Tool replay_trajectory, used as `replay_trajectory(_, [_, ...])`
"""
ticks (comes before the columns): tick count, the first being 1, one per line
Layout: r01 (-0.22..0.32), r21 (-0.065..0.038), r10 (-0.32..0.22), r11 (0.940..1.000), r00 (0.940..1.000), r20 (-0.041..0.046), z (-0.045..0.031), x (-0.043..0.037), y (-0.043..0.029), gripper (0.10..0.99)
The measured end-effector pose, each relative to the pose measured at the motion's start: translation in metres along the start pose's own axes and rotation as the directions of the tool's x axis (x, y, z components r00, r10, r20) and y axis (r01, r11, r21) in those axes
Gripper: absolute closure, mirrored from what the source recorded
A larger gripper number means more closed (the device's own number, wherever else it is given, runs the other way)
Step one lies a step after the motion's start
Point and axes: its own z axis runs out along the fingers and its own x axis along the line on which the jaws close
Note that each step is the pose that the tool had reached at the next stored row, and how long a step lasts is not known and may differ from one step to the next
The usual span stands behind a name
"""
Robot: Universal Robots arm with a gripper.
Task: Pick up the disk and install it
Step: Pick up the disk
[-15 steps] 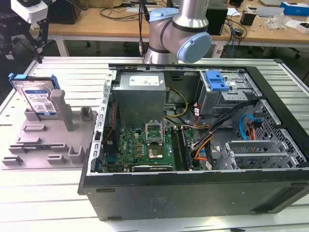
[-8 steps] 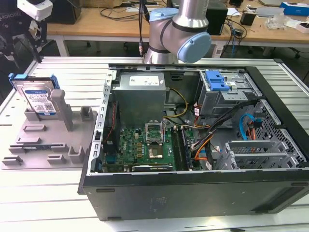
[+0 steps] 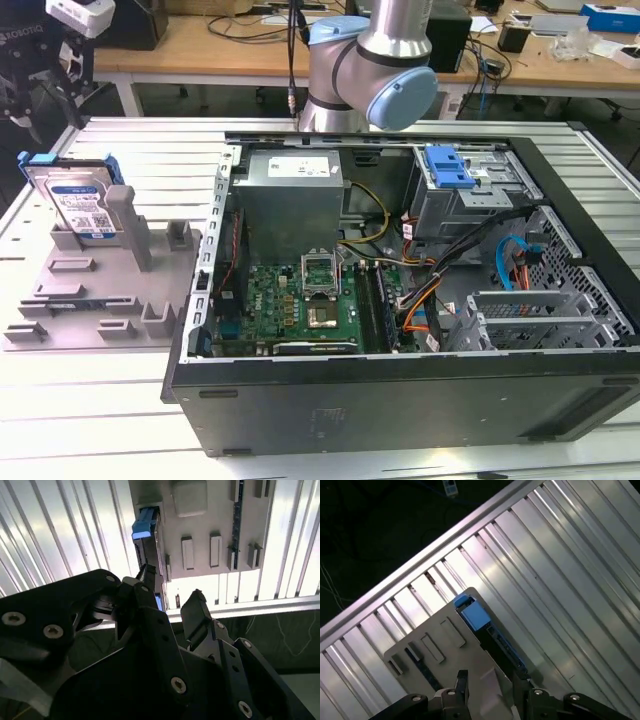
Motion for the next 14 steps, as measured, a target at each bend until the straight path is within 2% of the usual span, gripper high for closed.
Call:
replay_trajectory(3, [0.064, 0.001, -0.064, 0.998, 0.998, -0.0033, 0.0, 0.0, 0.0, 0.604])
replay_trajectory(5, [0.12, 0.001, -0.12, 0.9928, 0.9927, -0.0062, 0.0001, 0.0, 0.0, 0.604])
replay_trajectory(7, [0.184, 0.001, -0.184, 0.9829, 0.9829, -0.0096, 0.0002, 0.0, 0.0, 0.604])
replay_trajectory(13, [0.29, 0.001, -0.29, 0.9571, 0.957, -0.0153, 0.0003, 0.0, 0.0, 0.604])
replay_trajectory(14, [0.296, 0.001, -0.296, 0.9552, 0.9551, -0.0157, 0.0003, 0.0, 0.0, 0.604])
